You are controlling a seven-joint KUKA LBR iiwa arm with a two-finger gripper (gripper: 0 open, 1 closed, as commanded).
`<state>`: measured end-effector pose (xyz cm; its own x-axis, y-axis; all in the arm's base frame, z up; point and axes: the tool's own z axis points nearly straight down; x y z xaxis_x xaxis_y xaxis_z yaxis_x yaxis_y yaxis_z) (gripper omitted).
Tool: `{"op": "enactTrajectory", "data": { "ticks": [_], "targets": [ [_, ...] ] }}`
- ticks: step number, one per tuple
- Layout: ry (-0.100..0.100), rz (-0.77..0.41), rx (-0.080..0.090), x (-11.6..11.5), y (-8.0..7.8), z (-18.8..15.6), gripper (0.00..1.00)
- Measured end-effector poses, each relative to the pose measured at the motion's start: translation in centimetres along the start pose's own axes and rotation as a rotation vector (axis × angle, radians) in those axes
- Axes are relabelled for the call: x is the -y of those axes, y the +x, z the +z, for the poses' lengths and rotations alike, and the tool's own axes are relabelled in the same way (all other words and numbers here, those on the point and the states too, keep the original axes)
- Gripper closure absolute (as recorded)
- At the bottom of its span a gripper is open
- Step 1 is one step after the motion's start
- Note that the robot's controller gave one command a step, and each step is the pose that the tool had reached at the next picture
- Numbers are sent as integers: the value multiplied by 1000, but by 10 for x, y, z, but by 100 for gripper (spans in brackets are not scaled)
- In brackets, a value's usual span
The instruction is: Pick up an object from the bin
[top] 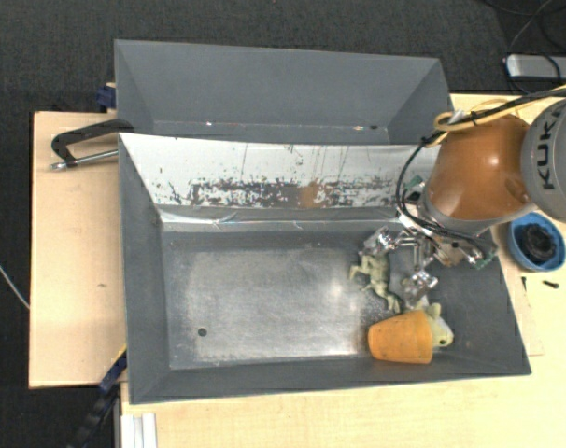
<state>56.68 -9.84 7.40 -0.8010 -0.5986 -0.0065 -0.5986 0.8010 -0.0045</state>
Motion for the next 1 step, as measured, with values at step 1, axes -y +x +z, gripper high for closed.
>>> {"op": "enactTrajectory", "data": {
  "ticks": [1],
  "targets": [
    [6, -109, 5, 4, -8, -154, 100]
  ]
}}
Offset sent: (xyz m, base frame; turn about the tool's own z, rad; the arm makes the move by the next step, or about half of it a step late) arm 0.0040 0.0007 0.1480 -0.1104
